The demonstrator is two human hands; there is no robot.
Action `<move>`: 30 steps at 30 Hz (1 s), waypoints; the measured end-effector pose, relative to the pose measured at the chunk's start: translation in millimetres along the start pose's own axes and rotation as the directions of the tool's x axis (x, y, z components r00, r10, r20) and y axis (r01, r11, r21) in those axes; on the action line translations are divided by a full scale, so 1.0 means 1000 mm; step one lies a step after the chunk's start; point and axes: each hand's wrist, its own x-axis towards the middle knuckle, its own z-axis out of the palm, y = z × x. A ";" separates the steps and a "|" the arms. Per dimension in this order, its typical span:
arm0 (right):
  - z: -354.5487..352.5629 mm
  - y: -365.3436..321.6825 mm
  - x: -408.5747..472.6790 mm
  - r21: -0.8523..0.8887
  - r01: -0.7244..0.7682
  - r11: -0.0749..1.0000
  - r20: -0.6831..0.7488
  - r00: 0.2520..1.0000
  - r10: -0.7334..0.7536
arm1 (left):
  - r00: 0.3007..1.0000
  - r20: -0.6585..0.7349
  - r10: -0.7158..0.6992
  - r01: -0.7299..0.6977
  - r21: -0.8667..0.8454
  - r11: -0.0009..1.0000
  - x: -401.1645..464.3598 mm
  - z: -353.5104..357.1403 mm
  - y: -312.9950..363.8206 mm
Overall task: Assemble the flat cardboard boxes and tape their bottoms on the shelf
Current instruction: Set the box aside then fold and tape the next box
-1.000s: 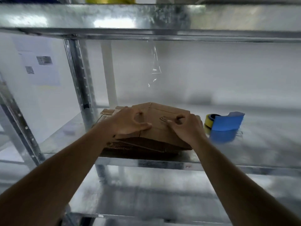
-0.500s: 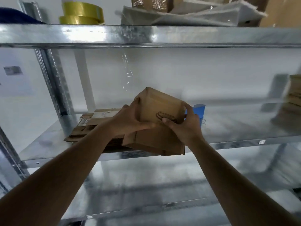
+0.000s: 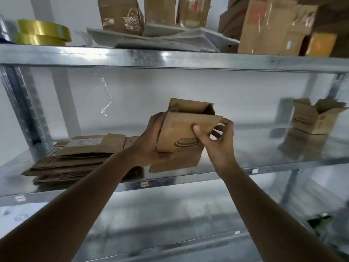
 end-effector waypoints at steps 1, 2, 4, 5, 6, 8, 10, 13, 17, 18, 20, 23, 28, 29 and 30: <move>-0.006 -0.002 0.000 0.045 0.019 0.999 0.011 1.000 -0.020 | 1.000 -0.020 0.019 -0.019 -0.008 1.000 0.004 0.008 0.000; -0.013 -0.004 0.000 0.077 0.030 0.997 0.023 0.999 -0.032 | 0.999 -0.034 0.033 -0.033 -0.008 0.999 0.008 0.016 0.002; -0.028 -0.004 0.003 0.090 0.048 0.995 0.040 0.998 -0.052 | 0.996 -0.060 0.063 -0.062 0.017 0.998 0.015 0.031 0.007; -0.036 -0.003 0.005 0.083 0.060 0.995 0.045 0.997 -0.064 | 0.994 -0.074 0.079 -0.077 0.037 0.996 0.017 0.037 0.010; -0.044 -0.004 0.006 0.088 0.069 0.994 0.045 0.996 -0.073 | 0.992 -0.086 0.092 -0.087 0.061 0.994 0.021 0.042 0.012; -0.056 -0.004 0.007 0.101 0.084 0.991 0.031 0.996 -0.088 | 0.989 -0.105 0.107 -0.096 0.097 0.991 0.026 0.049 0.016; -0.066 -0.004 0.011 0.115 0.105 0.988 -0.009 0.995 -0.104 | 0.984 -0.126 0.128 -0.113 0.116 0.987 0.030 0.056 0.018; -0.077 0.001 0.020 0.107 0.114 0.988 -0.048 0.993 -0.109 | 0.971 -0.168 0.170 -0.143 0.163 0.976 0.034 0.066 0.019; -0.087 -0.002 0.027 0.144 0.091 0.985 -0.139 0.988 -0.071 | 0.947 -0.245 0.209 -0.144 0.258 0.955 0.042 0.077 0.024; -0.091 -0.002 0.029 0.148 0.086 0.985 -0.163 0.985 -0.062 | 0.943 -0.246 0.224 -0.151 0.282 0.947 0.045 0.079 0.025; -0.099 0.001 0.033 0.159 0.085 0.984 -0.181 0.982 -0.056 | 0.940 -0.230 0.254 -0.177 0.307 0.935 0.050 0.084 0.028; -0.109 0.004 0.037 0.131 0.090 0.987 -0.180 0.982 -0.065 | 0.942 -0.202 0.269 -0.198 0.314 0.929 0.056 0.093 0.035; -0.127 0.006 0.041 0.072 0.096 0.993 -0.183 0.980 -0.081 | 0.941 -0.127 0.313 -0.259 0.322 0.911 0.065 0.105 0.034; -0.130 0.007 0.042 0.039 0.103 0.994 -0.187 0.978 -0.094 | 0.941 -0.121 0.315 -0.264 0.319 0.910 0.067 0.107 0.034; -0.133 0.008 0.044 0.011 0.105 0.994 -0.194 0.976 -0.101 | 0.942 -0.124 0.313 -0.262 0.316 0.912 0.068 0.109 0.034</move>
